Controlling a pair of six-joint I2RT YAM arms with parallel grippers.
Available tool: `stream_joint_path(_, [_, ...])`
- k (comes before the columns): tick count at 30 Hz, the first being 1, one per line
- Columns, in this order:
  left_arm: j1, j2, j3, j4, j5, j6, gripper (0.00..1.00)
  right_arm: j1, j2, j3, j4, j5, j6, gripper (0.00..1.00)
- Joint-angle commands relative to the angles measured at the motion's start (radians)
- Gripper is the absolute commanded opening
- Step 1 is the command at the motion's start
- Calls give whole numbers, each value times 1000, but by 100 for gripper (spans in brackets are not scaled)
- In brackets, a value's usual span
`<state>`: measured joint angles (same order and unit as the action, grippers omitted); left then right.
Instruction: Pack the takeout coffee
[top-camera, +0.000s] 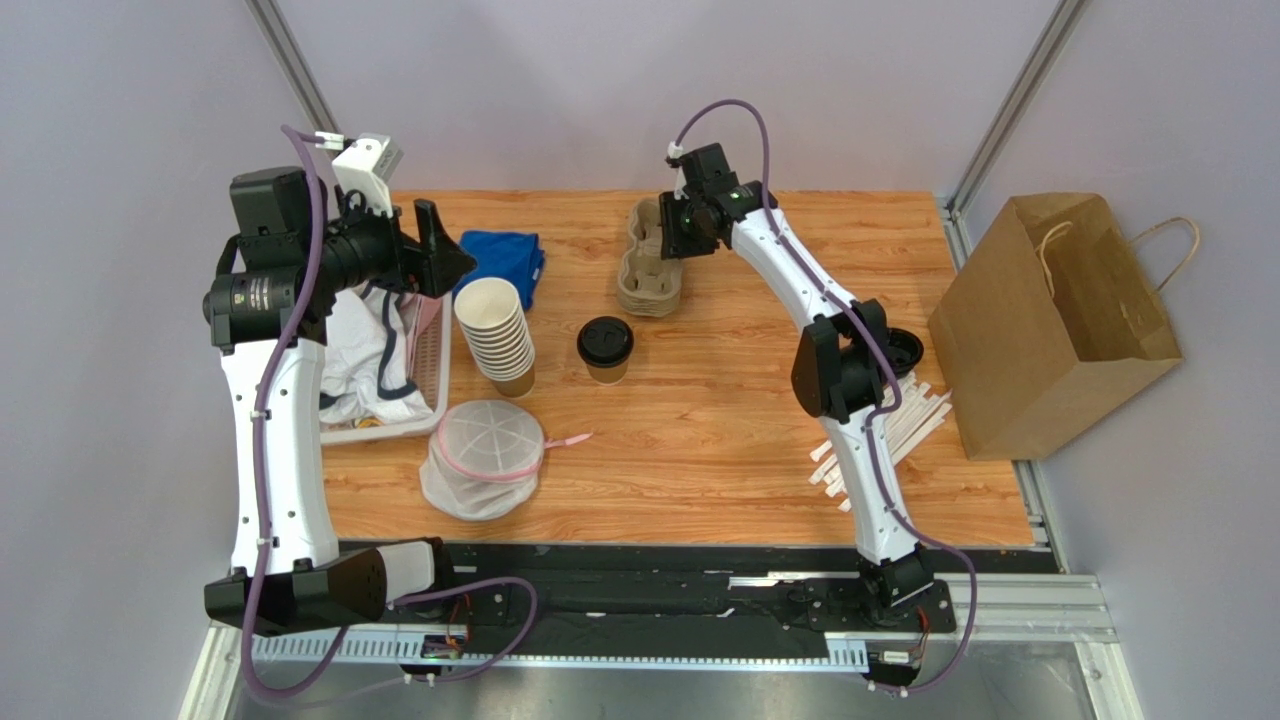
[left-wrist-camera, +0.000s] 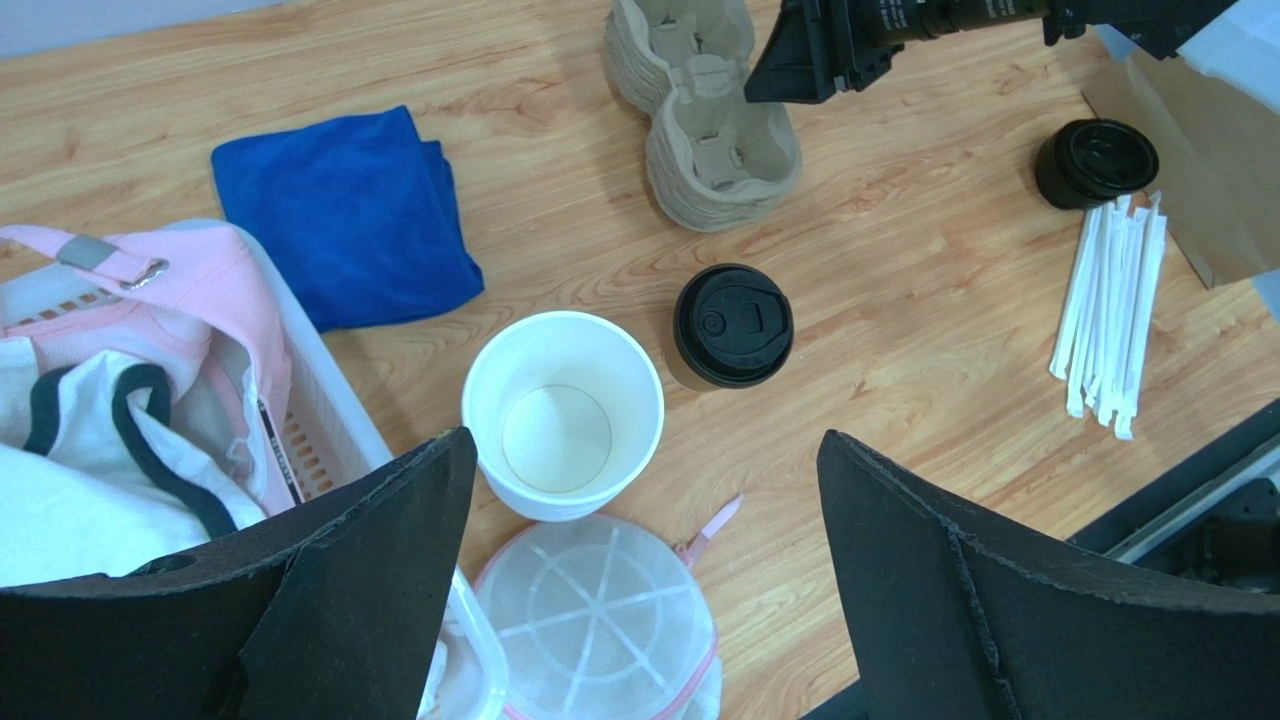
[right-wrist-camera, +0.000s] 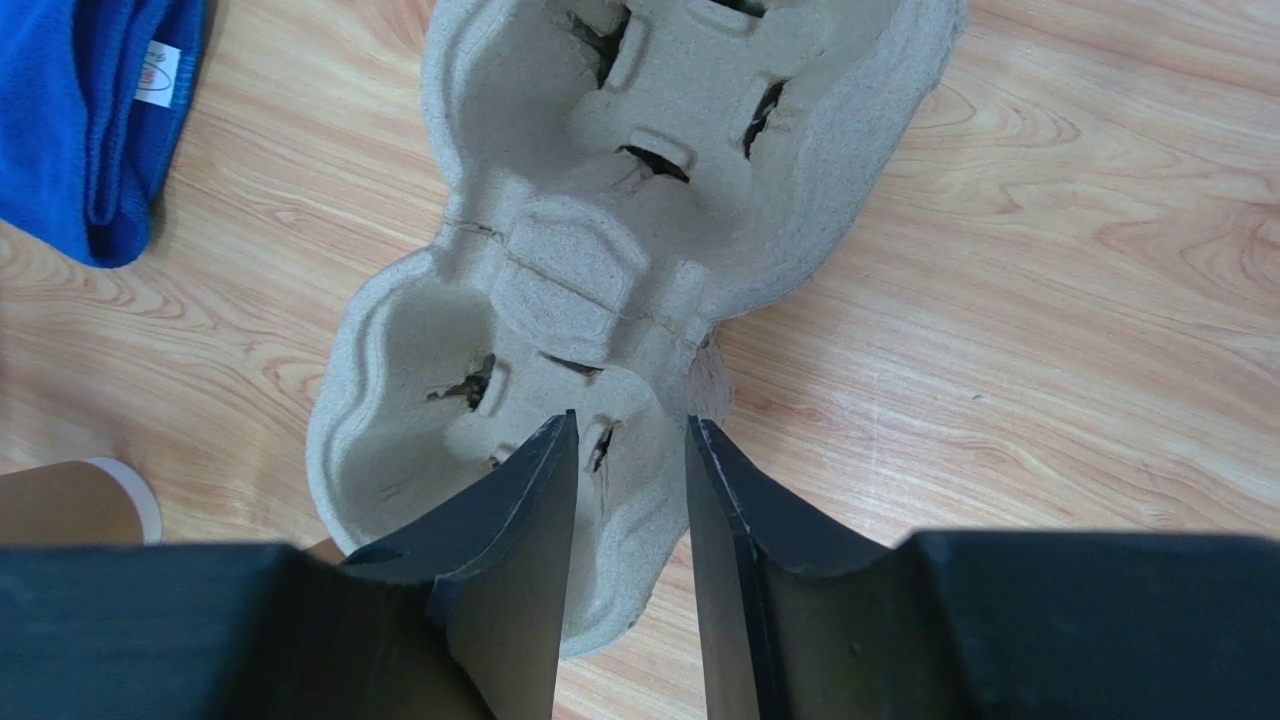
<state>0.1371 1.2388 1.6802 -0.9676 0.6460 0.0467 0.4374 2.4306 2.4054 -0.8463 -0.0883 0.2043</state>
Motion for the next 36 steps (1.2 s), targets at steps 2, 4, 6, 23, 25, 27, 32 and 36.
stream_joint_path(2, [-5, -2, -2, 33, 17, -15, 93, -3, 10, 47, 50, 27, -23, 36])
stream_joint_path(4, [-4, 2, -1, 33, 17, -15, 93, 0, 13, 44, 50, 25, -22, 35])
stream_joint_path(6, [-4, 5, 4, 33, 17, -15, 93, 0, 15, 43, 50, 21, -22, 34])
stream_joint_path(23, [-5, 14, 12, 38, 21, -21, 93, 1, 19, 46, 50, 62, -37, 35])
stream_joint_path(25, [-4, 16, 12, 36, 21, -22, 93, 1, 19, 43, 50, 58, -37, 35])
stream_joint_path(27, [-5, 19, 12, 38, 23, -22, 93, 1, 19, 41, 49, 53, -37, 35])
stream_joint_path(32, [-4, 18, 15, 38, 24, -24, 93, 1, 30, 40, 49, 47, -37, 33])
stream_joint_path(36, [-4, 21, 24, 38, 26, -24, 93, 1, 35, 40, 49, 45, -39, 31])
